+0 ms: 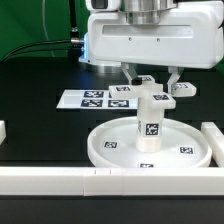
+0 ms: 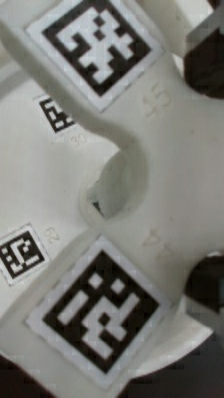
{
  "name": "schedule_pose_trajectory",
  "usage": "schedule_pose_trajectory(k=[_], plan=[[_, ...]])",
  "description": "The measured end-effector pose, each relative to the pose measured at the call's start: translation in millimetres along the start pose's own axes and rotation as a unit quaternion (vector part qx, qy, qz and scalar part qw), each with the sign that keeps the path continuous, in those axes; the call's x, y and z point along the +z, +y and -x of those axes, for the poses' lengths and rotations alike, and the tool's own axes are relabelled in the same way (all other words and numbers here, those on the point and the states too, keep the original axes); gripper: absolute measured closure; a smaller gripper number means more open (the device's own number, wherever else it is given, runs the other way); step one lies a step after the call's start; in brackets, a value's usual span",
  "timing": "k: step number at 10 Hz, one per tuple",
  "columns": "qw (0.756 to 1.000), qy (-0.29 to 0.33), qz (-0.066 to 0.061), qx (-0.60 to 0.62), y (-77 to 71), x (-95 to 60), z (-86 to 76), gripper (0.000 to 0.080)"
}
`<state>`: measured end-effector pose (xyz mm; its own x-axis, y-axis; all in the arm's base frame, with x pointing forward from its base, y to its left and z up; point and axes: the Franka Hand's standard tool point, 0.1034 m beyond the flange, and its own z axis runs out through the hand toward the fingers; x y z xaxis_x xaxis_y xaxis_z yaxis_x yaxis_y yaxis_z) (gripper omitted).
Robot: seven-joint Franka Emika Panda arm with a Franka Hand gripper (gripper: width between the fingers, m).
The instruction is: Assemble round table
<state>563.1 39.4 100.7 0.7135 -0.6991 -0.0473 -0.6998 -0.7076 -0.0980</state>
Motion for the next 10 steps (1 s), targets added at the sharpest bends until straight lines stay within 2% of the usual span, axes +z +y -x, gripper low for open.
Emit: schedule_pose_trajectory(k=[4,6,8,9,10], plan=[[0.994,-0.002,-0.003,0.108,-0.1,-0.3,-0.4,0.0357],[0.985,-0.003,-0.008,0.173,-0.9,-0.5,-1.0,0.0357],[0.955,0.002,-0.035,0.293,0.8,-0.3,-0.2,0.0357],[0.946,0.002,-0.042,0.322,0.2,-0.3,0.7,0.0357],[0.933,0.001,-0.044,0.357,0.0,-0.4,0.0,0.0357]])
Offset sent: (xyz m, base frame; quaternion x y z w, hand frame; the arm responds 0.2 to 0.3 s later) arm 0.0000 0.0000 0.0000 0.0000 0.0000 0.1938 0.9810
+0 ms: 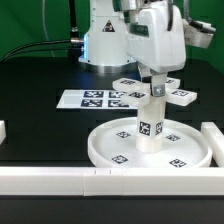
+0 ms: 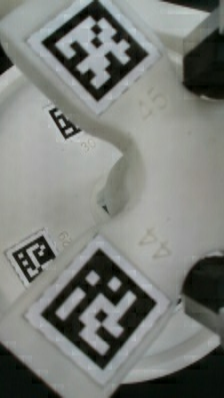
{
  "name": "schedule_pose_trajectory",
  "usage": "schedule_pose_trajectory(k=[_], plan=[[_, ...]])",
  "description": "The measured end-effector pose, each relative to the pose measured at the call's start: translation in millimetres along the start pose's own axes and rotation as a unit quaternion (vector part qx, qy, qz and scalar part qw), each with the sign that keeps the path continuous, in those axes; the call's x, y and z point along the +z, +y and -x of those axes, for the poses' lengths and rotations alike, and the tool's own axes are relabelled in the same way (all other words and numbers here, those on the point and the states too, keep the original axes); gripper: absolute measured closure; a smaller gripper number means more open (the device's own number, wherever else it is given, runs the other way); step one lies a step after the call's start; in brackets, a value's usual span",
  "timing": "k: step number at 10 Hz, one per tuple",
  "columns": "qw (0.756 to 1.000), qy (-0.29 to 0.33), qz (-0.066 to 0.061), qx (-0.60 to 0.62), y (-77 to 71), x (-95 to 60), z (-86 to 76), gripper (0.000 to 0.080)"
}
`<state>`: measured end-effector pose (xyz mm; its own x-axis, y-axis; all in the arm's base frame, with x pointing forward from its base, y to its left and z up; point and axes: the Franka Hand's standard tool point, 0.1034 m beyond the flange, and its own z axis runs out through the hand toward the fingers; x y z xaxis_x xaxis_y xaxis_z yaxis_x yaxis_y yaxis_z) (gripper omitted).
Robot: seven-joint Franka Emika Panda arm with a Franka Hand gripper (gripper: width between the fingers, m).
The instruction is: Assemble round table
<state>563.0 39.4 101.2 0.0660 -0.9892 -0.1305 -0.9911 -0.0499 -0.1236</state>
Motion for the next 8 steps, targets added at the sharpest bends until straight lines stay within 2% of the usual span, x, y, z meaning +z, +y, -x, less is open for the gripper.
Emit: schedule_pose_trajectory(k=[2,4,5,7,8], plan=[[1.0,-0.003,0.0,-0.003,0.4,1.2,1.6,0.0187],[1.0,-0.011,0.007,-0.019,1.0,-7.0,5.3,0.0161],[1.0,-0.018,0.011,-0.022,0.9,-20.4,10.7,0.0153],[0.999,-0.027,0.002,-0.027,-3.4,-47.1,17.9,0.0151],[0.999,-0.026,0.0,-0.029,-4.1,-47.6,17.8,0.0151]])
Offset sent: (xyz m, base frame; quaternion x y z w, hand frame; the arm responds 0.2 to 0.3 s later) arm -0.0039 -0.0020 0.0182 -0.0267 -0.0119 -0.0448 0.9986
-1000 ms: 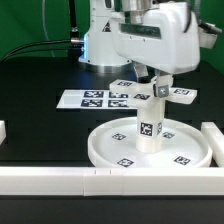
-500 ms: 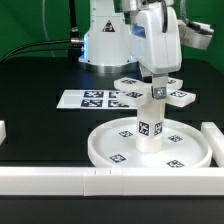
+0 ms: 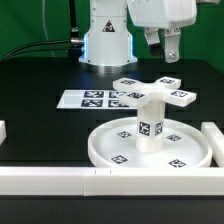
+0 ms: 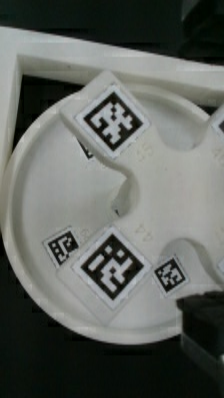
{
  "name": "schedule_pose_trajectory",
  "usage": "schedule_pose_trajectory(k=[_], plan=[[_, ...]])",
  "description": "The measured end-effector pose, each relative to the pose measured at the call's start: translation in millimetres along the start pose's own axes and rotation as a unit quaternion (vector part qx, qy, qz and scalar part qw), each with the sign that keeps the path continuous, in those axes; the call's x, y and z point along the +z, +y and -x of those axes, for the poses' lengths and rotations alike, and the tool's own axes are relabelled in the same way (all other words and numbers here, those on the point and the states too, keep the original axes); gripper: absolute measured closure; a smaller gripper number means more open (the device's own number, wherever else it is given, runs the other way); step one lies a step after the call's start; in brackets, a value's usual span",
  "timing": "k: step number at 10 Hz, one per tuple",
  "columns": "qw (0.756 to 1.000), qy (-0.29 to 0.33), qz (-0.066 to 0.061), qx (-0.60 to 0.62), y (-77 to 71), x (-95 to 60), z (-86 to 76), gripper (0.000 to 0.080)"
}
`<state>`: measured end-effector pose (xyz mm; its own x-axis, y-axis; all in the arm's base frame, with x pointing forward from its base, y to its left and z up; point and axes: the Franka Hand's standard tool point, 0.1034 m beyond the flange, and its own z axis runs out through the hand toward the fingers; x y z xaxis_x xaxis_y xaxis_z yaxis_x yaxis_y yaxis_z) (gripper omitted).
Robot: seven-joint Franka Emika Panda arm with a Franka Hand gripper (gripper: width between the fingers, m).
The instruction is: Assemble round table
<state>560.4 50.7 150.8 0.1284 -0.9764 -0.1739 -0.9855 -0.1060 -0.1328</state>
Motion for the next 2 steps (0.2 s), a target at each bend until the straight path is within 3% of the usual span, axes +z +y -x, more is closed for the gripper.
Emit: schedule_pose_trajectory(k=[2], plan=[[1.0,0.0,0.002,0.0,0.5,1.9,0.3,0.0151]])
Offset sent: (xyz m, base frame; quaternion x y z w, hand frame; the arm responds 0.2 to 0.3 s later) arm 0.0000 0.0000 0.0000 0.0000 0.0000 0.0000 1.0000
